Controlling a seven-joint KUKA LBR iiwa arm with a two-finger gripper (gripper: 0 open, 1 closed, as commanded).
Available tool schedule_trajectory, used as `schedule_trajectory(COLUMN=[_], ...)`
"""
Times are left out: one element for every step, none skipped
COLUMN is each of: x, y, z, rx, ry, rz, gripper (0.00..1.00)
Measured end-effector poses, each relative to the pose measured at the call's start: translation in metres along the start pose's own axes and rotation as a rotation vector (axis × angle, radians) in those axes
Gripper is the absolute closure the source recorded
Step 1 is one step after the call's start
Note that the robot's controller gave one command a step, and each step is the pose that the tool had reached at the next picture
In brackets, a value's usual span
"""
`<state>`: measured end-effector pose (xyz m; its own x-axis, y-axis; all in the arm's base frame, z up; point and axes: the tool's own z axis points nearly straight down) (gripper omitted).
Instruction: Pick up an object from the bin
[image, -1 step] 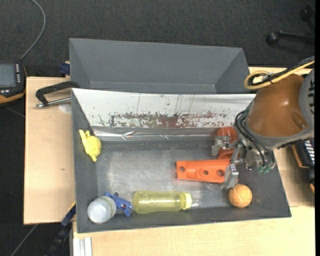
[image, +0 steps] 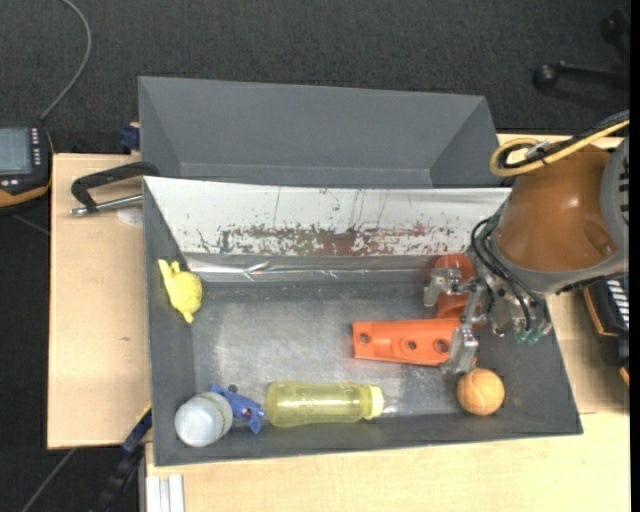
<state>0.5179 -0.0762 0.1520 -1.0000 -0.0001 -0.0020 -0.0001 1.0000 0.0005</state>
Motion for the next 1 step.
schedule_trajectory(x=[-0.0056], y=[-0.0032], z=[0.0211], rx=[0.000], ry=[-0.005], rz=[-0.154], gripper=[0.00])
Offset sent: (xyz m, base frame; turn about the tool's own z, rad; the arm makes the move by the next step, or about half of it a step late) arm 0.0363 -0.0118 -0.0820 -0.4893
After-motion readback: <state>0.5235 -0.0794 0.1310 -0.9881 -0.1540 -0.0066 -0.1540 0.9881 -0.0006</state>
